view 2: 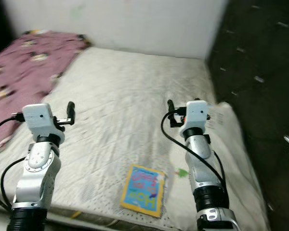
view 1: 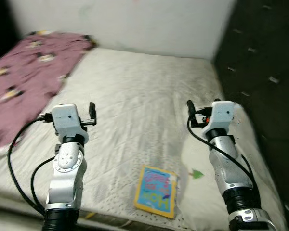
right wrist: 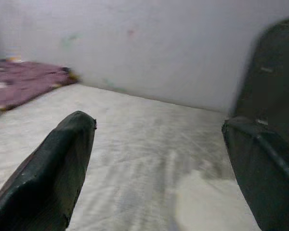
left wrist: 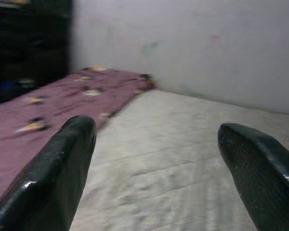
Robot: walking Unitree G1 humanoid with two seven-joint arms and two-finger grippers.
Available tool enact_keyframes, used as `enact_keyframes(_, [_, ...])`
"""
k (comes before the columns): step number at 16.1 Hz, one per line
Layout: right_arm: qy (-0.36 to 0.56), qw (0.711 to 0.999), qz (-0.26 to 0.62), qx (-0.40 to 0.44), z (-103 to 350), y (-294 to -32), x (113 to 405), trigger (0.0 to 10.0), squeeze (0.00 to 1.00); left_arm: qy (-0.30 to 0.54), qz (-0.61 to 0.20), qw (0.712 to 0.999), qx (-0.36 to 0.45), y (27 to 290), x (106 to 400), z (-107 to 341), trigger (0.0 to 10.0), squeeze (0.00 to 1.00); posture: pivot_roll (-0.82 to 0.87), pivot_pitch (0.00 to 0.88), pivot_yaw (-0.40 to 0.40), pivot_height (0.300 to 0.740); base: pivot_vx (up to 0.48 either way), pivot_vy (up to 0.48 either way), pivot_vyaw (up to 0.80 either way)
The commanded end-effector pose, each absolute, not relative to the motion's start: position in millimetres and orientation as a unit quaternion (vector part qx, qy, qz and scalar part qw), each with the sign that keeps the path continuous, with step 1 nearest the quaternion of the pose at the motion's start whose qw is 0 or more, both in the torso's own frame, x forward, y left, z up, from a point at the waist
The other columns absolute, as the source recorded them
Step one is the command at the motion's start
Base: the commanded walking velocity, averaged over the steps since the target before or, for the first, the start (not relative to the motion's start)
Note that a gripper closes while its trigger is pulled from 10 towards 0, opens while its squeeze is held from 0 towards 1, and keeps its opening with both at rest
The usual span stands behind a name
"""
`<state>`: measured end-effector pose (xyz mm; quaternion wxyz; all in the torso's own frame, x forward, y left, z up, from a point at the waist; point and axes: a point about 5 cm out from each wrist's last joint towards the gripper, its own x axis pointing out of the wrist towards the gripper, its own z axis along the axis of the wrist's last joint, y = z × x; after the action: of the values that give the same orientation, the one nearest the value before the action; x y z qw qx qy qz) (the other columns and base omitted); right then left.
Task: Clean up the room
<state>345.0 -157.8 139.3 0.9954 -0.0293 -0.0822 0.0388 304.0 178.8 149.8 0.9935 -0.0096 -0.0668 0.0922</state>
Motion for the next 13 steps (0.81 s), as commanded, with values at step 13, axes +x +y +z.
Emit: enact_keyframes(13, [-0.086,0.995,0.044,-0.032,140.3,-156.2,348.0,10.0,0.0,-0.066,0.078,0.995,-0.018,172.3,308.3,147.4,10.0,0.0,0.01,0.0,-0.013,0.74,0.0,0.313,0.0])
